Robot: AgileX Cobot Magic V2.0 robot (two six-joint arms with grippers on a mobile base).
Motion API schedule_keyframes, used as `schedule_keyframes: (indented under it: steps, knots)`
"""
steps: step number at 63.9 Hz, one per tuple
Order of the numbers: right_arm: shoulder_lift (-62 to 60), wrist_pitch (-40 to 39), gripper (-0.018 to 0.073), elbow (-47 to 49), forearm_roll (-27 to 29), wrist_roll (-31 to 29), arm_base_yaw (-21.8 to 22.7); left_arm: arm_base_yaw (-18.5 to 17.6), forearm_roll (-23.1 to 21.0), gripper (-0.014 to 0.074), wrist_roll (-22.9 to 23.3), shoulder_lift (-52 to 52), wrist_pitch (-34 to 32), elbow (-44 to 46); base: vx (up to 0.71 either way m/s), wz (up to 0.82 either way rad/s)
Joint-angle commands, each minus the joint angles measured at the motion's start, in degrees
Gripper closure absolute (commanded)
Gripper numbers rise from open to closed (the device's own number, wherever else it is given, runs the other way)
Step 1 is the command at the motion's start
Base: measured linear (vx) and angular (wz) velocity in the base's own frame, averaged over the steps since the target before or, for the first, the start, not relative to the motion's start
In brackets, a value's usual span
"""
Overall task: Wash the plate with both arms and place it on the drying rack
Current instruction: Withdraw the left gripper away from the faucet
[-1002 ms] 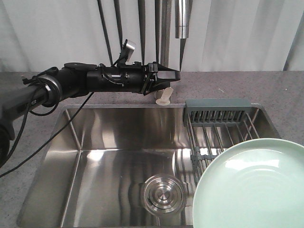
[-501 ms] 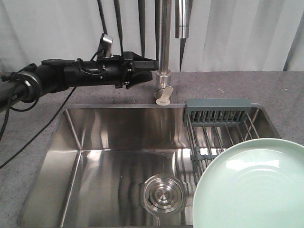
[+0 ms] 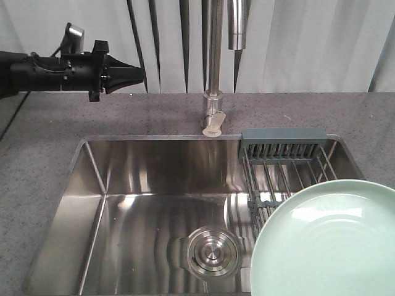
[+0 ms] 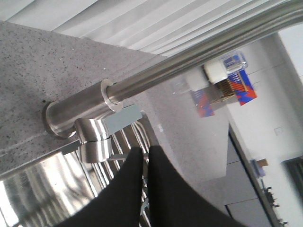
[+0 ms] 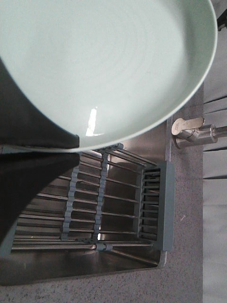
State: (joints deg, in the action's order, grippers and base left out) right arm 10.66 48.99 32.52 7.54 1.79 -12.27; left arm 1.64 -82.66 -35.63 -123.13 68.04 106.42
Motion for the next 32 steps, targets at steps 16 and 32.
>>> schedule_keyframes:
  steps: [16, 32]
  knots:
    - [0.72, -4.41, 0.0561, 1.35, 0.3, -0.02, 0.13, 0.54, 16.22, 0.0603, 6.29, 20.76, 3.68, 1.33, 0.0, 0.0]
    - [0.72, -4.56, 0.0561, 1.35, 0.12, -0.02, 0.13, 0.54, 29.1, 0.0603, 8.09, 38.09, 3.62, 1.33, 0.0, 0.0]
